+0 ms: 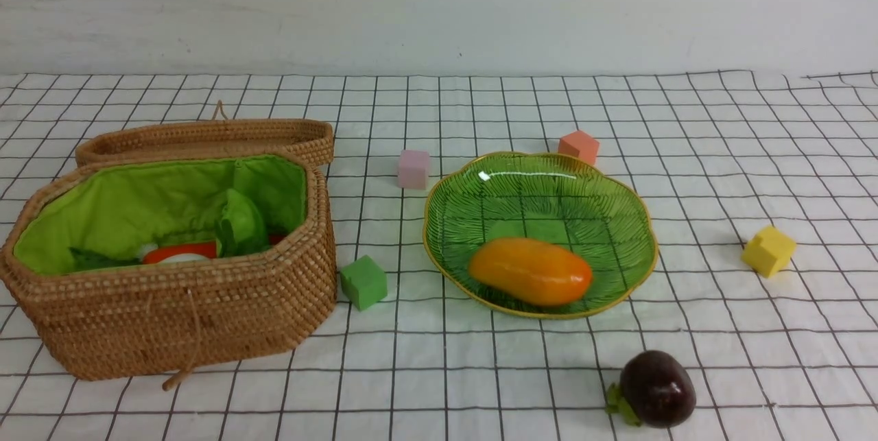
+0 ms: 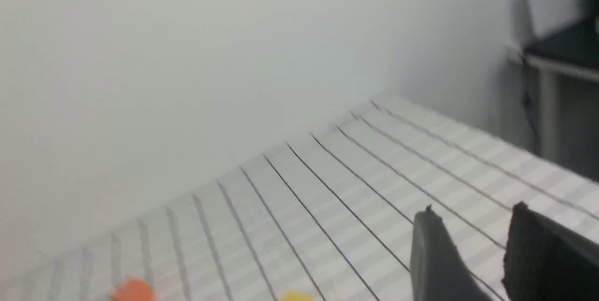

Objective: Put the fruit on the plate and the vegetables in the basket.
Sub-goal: Use the right arm to grab a mangosteen and put it into the right plate, then use the right arm to grab a banana and put it into the right plate

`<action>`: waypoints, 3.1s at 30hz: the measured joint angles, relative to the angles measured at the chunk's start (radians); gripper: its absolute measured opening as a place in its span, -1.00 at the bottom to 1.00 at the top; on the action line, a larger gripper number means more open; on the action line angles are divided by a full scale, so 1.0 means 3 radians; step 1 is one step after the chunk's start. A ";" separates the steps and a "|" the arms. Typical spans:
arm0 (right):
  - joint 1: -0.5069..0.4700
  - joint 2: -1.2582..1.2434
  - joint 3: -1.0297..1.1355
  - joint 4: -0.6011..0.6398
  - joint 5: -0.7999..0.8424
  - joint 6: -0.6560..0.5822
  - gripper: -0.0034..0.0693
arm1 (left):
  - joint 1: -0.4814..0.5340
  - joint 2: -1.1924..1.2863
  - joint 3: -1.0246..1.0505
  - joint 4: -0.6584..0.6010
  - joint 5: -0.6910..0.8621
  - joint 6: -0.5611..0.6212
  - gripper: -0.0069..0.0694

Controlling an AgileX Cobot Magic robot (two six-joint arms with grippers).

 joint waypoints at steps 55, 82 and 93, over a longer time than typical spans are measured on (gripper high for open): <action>0.1398 0.4523 -0.3158 0.2922 0.0093 -0.3057 0.74 | 0.0000 0.0000 0.0008 0.0000 0.0000 0.0000 -0.77; 0.1155 0.3355 -0.2485 0.2534 0.2273 -0.3452 0.77 | 0.0000 0.0000 0.0008 0.0000 0.0010 0.0000 -0.77; 0.1407 0.2711 -0.0584 0.2363 0.1762 -0.4697 0.70 | 0.0000 0.0000 0.0008 0.0000 0.0010 0.0000 -0.77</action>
